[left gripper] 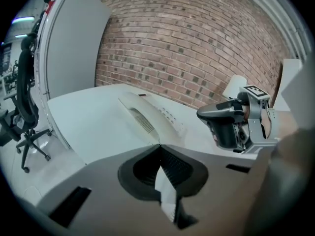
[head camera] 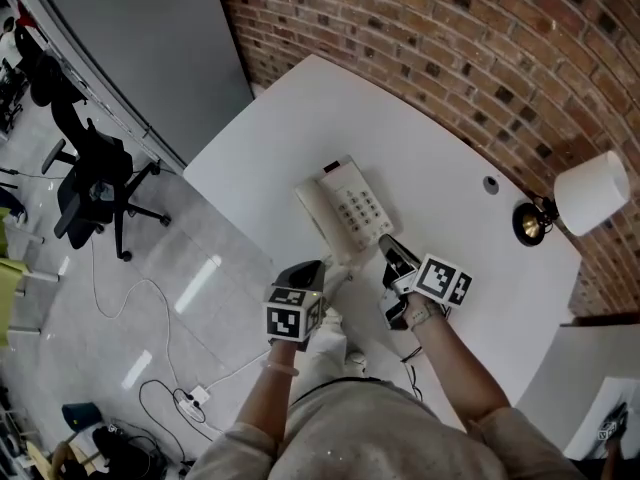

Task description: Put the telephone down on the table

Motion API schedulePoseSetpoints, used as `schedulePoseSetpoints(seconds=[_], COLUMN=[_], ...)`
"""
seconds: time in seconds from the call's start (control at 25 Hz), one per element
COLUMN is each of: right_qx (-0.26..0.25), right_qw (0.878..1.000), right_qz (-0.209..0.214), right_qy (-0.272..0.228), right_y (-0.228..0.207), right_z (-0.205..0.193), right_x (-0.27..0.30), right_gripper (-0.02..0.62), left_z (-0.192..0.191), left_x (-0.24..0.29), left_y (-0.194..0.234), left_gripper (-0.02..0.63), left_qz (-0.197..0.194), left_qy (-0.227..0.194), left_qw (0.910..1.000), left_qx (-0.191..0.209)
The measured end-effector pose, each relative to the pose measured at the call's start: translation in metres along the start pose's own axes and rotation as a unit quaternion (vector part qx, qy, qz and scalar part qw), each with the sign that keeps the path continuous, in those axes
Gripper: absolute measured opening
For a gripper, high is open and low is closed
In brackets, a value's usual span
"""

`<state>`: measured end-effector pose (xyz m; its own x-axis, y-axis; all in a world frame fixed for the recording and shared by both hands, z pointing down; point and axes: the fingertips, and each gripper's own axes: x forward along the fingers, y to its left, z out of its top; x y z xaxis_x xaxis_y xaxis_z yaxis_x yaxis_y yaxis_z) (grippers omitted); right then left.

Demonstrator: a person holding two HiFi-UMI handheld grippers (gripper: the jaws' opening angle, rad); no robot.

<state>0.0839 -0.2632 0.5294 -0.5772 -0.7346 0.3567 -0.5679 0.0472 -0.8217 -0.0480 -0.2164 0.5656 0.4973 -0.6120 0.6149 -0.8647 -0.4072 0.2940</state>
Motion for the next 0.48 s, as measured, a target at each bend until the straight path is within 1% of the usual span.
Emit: schedulePoseSetpoints(seconds=[0.08,0.16,0.32,0.48], right_qx=[-0.056,-0.097,-0.148,-0.21], right_qw=[0.998,0.995,0.989,0.978], right_qz=[0.001,0.0,-0.006,-0.006], right_qy=[0.002,0.002,-0.003,-0.011], right_y=[0.006,0.008,0.006,0.013], right_z=[0.005,0.01,0.016,0.023], right_x=[-0.006,-0.012,-0.024,-0.036], right_gripper=[0.008,0.008,0.006,0.005], left_z=[0.008,0.014,0.022,0.031], left_x=[-0.009,-0.018,-0.033,-0.049], left_y=[0.004,0.008,0.018,0.024], left_gripper=[0.005,0.005,0.005,0.005], left_qz=[0.01,0.023,0.047,0.063], left_qy=[-0.018,-0.033,-0.058,-0.082], left_qw=[0.9998,0.9992,0.9972,0.9946], left_qx=[0.001,0.004,0.007,0.009])
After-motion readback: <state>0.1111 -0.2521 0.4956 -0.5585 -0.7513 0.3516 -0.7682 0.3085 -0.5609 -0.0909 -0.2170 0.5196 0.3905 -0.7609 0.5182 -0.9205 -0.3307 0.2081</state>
